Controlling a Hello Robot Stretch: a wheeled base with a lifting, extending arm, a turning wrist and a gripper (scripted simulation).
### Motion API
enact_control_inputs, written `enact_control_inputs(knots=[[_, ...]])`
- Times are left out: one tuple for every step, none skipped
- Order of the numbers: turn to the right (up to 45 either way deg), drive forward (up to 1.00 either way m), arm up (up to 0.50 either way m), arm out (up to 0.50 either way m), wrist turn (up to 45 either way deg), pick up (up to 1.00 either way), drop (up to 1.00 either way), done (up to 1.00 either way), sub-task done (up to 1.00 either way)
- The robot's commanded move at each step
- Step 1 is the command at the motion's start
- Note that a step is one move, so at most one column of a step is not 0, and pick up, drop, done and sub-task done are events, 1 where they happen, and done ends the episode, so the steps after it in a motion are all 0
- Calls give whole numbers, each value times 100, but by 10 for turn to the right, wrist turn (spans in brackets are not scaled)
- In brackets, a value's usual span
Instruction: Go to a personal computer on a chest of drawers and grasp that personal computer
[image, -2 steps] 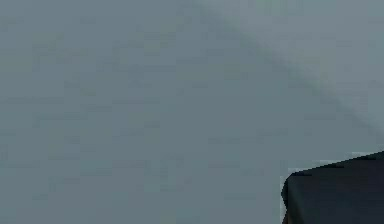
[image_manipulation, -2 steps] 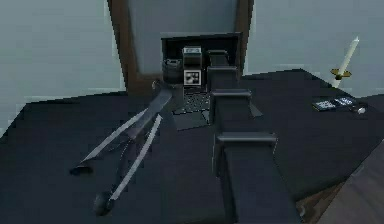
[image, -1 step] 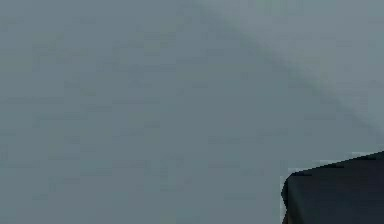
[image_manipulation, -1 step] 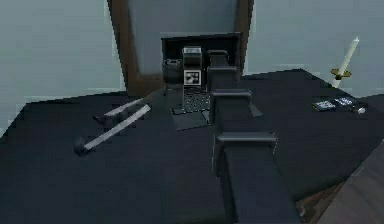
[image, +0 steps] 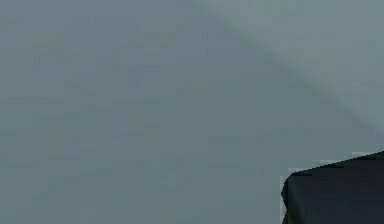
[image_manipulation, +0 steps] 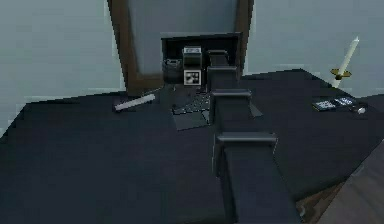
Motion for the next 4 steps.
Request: enact_control_inputs(knots=[[0, 0, 0, 0, 390, 0, 0, 0, 0], [0, 0, -14, 0, 0, 0, 0, 0, 0], [0, 0, 0, 0, 0, 100, 0, 0, 0], [0, 0, 10, 0, 0, 0, 0, 0, 0]])
